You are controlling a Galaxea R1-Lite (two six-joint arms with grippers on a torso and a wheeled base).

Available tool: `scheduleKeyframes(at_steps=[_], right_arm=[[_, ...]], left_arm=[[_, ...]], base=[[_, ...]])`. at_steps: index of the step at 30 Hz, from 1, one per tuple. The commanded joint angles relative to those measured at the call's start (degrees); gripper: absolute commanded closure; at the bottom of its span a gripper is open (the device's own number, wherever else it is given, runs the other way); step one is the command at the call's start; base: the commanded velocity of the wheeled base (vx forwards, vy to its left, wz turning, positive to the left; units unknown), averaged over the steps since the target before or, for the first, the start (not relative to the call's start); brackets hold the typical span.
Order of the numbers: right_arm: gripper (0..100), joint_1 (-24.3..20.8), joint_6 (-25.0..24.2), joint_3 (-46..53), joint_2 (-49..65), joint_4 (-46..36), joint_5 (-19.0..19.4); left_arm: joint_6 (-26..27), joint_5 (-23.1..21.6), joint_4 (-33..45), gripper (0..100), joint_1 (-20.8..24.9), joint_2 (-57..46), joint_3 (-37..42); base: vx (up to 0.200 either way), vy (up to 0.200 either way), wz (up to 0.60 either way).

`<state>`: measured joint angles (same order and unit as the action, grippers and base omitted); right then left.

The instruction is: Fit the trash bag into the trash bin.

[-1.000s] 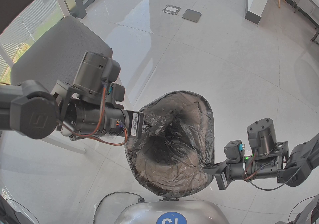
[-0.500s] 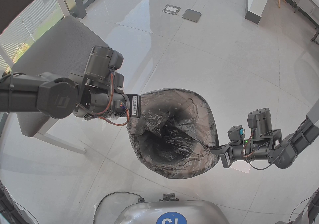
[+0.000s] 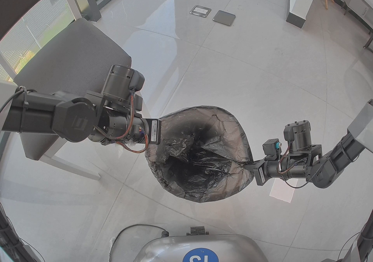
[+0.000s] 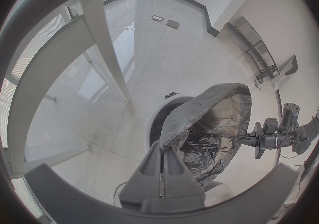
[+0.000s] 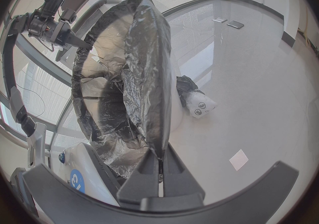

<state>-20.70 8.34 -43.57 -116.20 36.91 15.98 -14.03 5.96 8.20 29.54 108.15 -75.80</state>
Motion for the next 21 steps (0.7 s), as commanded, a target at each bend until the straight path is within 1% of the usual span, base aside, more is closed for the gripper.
scheduleKeyframes(at_steps=[1, 6, 12, 16, 21], right_arm=[[100, -0.04, 0.1, -1.69, -2.1, 0.0, 0.01], [100, -0.04, 0.1, -4.42, -3.51, -0.26, 0.01], [100, -0.39, -0.08, -7.85, -4.74, -0.79, 0.01], [100, -0.48, 0.01, -8.64, -5.44, -0.97, 0.01], [100, -0.57, 0.27, -8.73, -6.06, -0.88, 0.01]], left_arm=[[0.32, 0.1, -0.12, 100, -1.32, -0.14, 0.39], [0.76, 0.02, 0.06, 100, -2.47, -0.14, 0.57], [0.94, 0.1, 0.06, 100, -2.64, -0.23, 2.24], [2.17, 0.1, -0.12, 100, -4.23, -0.66, 4.35], [2.25, 0.1, -0.12, 100, -4.93, -0.93, 4.96]], base=[[0.0, 0.0, 0.0], [0.0, 0.0, 0.0], [0.0, 0.0, 0.0], [0.0, 0.0, 0.0], [0.0, 0.0, 0.0]])
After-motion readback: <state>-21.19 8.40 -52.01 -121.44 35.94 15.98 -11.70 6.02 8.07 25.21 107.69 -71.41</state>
